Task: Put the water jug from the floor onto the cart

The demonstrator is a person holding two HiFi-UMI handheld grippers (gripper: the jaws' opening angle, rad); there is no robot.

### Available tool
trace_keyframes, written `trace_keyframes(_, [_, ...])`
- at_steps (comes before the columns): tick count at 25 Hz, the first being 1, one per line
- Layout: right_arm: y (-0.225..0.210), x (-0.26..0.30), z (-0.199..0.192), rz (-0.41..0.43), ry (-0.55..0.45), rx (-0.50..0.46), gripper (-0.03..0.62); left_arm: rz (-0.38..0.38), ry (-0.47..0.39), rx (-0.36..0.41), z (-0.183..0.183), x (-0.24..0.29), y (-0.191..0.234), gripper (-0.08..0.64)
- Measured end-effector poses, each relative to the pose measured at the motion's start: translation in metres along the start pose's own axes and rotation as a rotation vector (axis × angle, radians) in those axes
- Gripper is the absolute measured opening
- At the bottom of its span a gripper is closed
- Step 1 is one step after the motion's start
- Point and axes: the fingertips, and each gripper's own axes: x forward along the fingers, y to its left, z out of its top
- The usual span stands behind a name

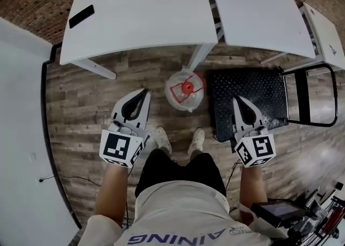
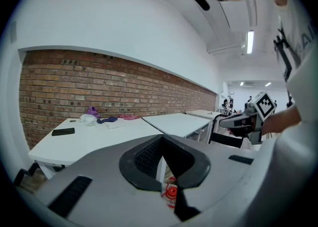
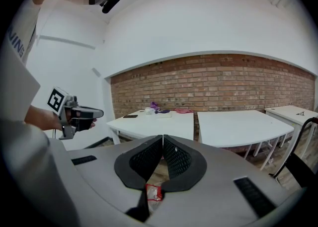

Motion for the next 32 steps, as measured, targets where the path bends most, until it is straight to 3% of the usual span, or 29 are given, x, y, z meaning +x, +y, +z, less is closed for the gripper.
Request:
trace_keyframes(7, [-0.02, 0.062, -0.058, 0.131, 0.069, -0.006, 0.008, 0.047, 0.086, -0.069, -0.069, 0.043, -0.003, 0.002])
trace_keyframes(16, [-0.014, 0.115, -0.156, 0.185, 0.193, -0.011, 0.012, 0.064, 0.177, -0.115, -0.144, 0.051, 0.005, 0.002])
trace_keyframes(23, [0.003, 0.163, -0.232, 0.219, 0.279, -0.025, 0.141, 0.092, 0.207, -0.132, -0.185, 0.043, 0.027, 0.002])
trace_keyframes(29, [0.015, 0.203, -0.288, 0.239, 0.337, -0.098, 0.305, 0.102, 0.24, -0.149, -0.219, 0.042, 0.03, 0.002])
trace_keyframes(32, [0.017, 0.219, -0.316, 0.229, 0.364, -0.109, 0.331, 0.101, 0.255, -0.131, -0.228, 0.038, 0.032, 0.002])
